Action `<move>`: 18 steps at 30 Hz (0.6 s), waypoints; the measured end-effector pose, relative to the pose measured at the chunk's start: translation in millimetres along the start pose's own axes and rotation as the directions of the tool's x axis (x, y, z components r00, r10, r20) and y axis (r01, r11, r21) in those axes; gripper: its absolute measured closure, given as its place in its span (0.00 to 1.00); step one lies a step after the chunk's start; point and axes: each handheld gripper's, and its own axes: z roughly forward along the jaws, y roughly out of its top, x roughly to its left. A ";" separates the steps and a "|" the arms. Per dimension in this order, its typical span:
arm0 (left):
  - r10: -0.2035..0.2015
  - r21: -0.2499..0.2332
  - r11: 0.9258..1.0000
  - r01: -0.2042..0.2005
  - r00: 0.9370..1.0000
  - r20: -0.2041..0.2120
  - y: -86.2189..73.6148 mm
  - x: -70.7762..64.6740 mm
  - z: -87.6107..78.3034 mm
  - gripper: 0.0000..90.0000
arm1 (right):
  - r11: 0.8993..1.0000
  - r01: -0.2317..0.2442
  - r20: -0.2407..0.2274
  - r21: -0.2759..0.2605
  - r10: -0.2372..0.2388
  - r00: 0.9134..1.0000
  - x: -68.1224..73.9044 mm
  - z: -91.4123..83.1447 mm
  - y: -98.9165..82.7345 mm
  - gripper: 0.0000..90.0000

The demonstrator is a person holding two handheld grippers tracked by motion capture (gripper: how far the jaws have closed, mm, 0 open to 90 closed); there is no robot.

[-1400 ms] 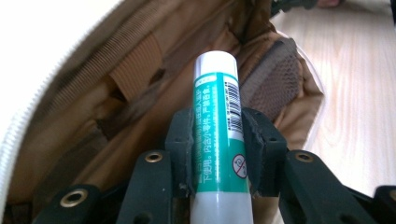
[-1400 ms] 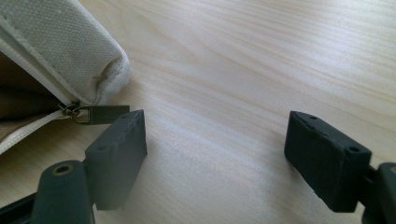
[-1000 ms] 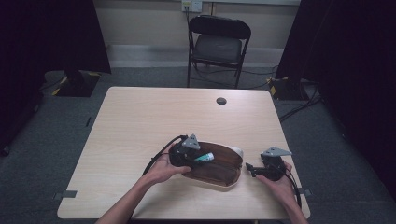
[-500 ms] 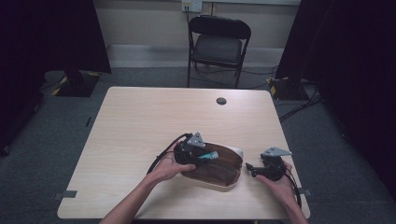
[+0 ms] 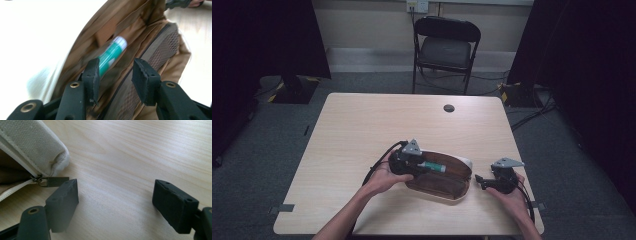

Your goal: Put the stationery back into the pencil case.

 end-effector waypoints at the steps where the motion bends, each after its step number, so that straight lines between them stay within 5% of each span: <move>1: -0.016 -0.009 1.000 0.016 1.000 0.003 -2.4 1.4 -2.4 0.66 | 1.000 0.000 0.000 0.000 0.000 1.000 0.0 0.0 0.0 0.23; 8: -0.073 -0.061 0.995 0.073 0.997 -0.008 -16.1 6.9 -18.6 0.64 | 1.000 0.000 0.000 0.000 0.000 1.000 0.0 0.0 0.0 0.23; 10: -0.106 -0.092 0.990 0.107 0.994 0.016 -22.9 9.7 -26.7 0.64 | 1.000 0.000 0.000 0.000 0.000 1.000 0.0 0.0 0.0 0.23; 18: -0.140 -0.112 0.984 0.138 0.990 -0.008 -40.0 15.0 -46.0 0.59 | 1.000 0.000 0.000 0.000 0.000 1.000 0.0 0.0 0.0 0.23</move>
